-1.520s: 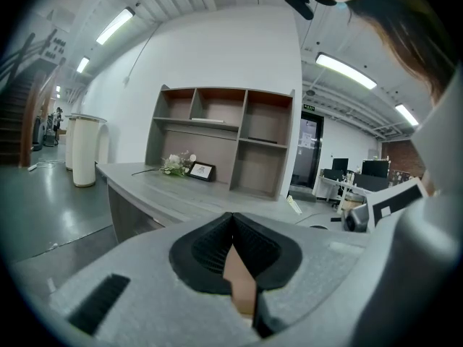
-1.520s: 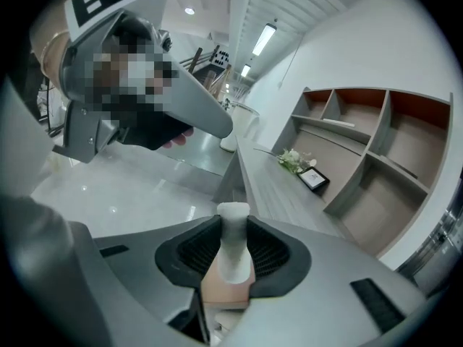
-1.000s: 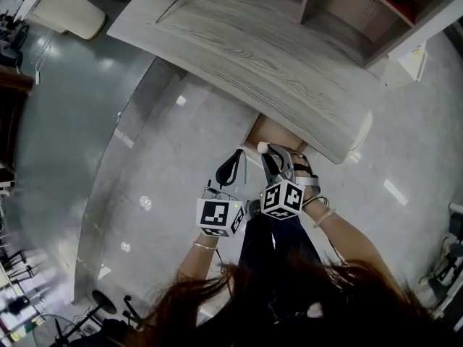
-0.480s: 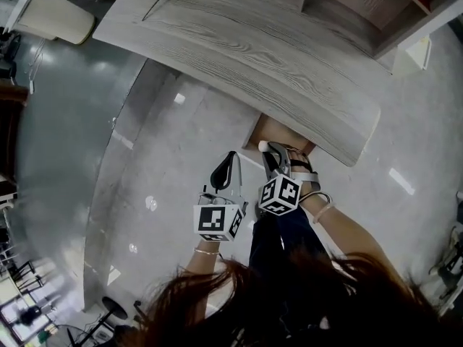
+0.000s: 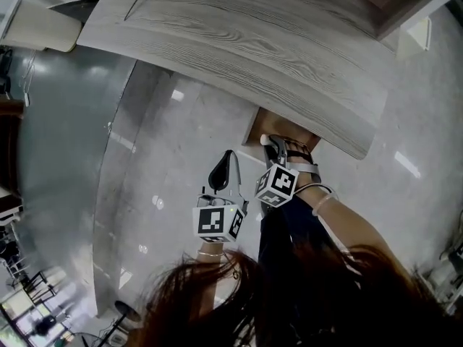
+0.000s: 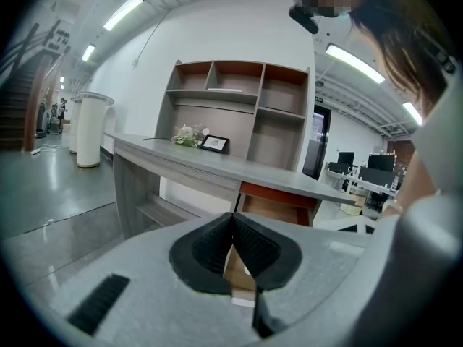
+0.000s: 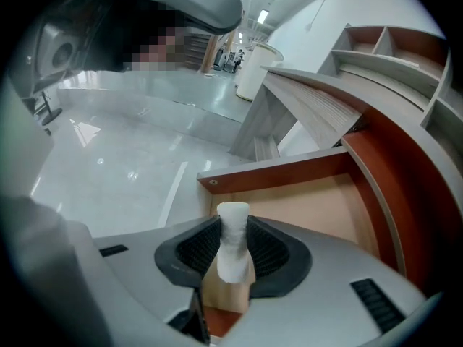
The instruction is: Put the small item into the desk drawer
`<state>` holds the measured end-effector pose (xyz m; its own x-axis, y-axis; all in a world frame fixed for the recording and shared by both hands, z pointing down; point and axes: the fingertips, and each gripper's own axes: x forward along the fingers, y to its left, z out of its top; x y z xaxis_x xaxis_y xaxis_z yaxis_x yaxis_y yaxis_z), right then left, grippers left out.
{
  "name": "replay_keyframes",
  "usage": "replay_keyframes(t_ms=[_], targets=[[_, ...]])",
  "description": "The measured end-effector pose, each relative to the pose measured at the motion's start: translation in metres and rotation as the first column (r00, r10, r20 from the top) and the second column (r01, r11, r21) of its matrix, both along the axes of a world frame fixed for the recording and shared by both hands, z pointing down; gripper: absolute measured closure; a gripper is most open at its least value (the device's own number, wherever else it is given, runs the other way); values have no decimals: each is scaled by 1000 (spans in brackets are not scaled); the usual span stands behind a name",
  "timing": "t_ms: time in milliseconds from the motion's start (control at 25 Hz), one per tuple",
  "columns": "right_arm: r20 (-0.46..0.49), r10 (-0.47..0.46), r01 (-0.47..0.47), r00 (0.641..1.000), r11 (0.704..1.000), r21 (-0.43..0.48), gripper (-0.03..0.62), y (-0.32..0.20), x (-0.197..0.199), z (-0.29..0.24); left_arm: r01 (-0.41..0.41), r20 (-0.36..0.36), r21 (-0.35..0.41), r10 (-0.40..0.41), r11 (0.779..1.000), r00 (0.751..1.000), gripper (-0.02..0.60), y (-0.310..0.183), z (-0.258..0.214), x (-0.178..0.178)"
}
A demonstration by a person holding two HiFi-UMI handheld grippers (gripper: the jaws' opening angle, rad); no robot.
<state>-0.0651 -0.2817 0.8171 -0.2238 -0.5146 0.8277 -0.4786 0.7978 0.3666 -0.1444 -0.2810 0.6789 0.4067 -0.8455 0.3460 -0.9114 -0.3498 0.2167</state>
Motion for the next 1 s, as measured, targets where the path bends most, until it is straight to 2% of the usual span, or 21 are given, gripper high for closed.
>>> replay_keyframes(t_ms=[160,520,800,1000], targets=[[-21,33,-34,999,998,-58,485,3,4,17,-6,6,-6,6,1000,1000,566,-1,9,1],[-96,28,-36,995,996,-84,484,4,5,37,-17,20,-17,17,1000,1000,566,-3,19,1],[-86,43,-52,995,993,-103,477,4,5,43,-17,24,-28,17,999,1000,566,0,25,0],[-79,66,-76,995,988,-131,439,8,9,48,-25,24,-29,26,999,999,566,1,24,4]])
